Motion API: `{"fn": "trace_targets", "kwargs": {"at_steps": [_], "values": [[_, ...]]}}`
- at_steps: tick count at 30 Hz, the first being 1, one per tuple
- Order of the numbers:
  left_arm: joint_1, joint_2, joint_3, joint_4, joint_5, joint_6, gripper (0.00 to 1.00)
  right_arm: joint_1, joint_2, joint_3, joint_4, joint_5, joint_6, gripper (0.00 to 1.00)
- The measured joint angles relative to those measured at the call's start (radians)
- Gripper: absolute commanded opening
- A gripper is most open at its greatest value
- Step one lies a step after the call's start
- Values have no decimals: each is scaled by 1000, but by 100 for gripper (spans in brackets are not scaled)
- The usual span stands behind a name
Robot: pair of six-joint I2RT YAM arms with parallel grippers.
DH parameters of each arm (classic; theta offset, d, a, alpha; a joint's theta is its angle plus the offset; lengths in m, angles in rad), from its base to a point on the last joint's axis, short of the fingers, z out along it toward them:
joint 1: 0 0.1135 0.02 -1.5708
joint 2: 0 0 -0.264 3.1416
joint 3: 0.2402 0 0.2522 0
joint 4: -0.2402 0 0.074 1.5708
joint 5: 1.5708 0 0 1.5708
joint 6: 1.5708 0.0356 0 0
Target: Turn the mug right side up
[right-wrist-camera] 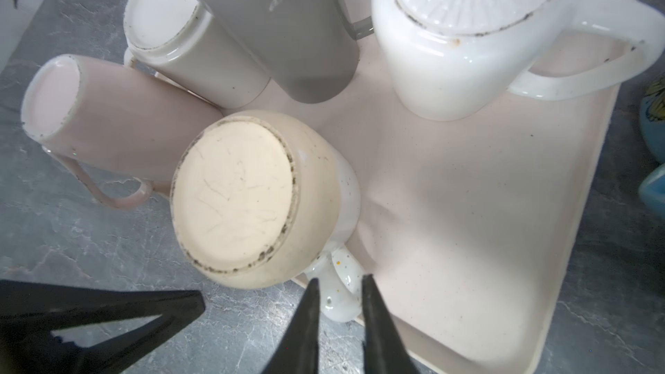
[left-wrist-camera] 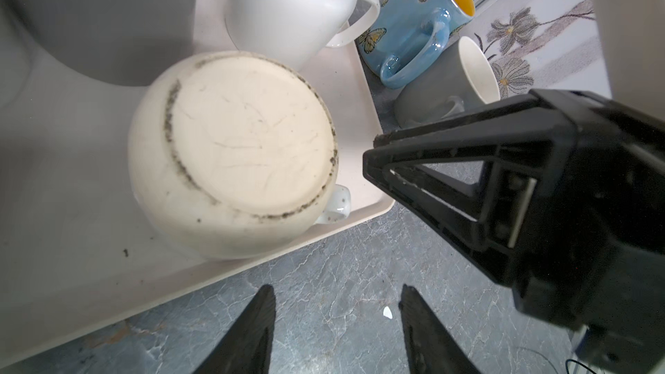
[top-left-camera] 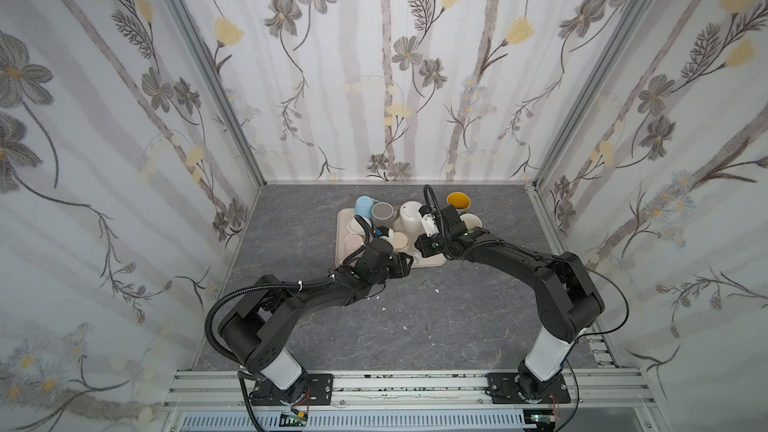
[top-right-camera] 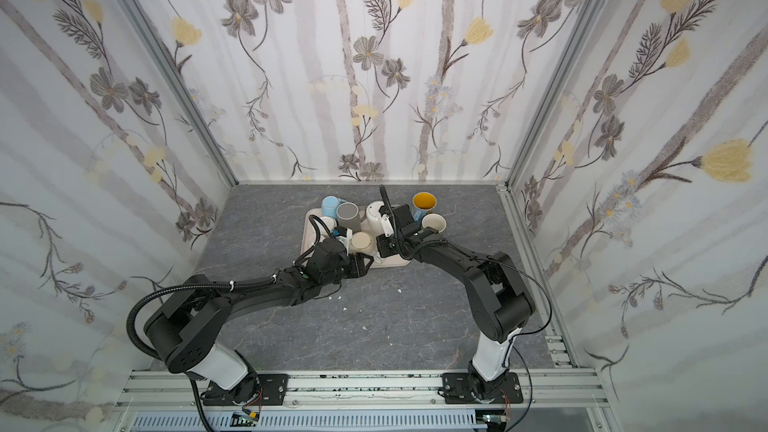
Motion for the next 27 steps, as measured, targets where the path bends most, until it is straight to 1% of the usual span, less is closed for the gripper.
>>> {"fn": "trace_targets", "kwargs": {"at_steps": [4,7,10,13,22,25,27], "values": [[3,-45,-51,8,-13,-13,56,47,55,51,-47,71,-77,43],[3,-70,-95,18,-12,-39,56,60,114,107,-105,90,-127,45],[3,-80,-119,25,-8,-55,56,58,152,148,-138,126,-167,45],[3,-80,-118,25,-5,-55,56,59,180,177,-159,151,-195,39],[3,-89,-113,25,-14,-50,56,78,210,201,-178,139,-258,19],[3,-97,-113,24,-22,-49,56,87,211,204,-176,135,-271,15],[3,-103,-113,24,-25,-47,56,94,211,204,-176,135,-280,15]]}}
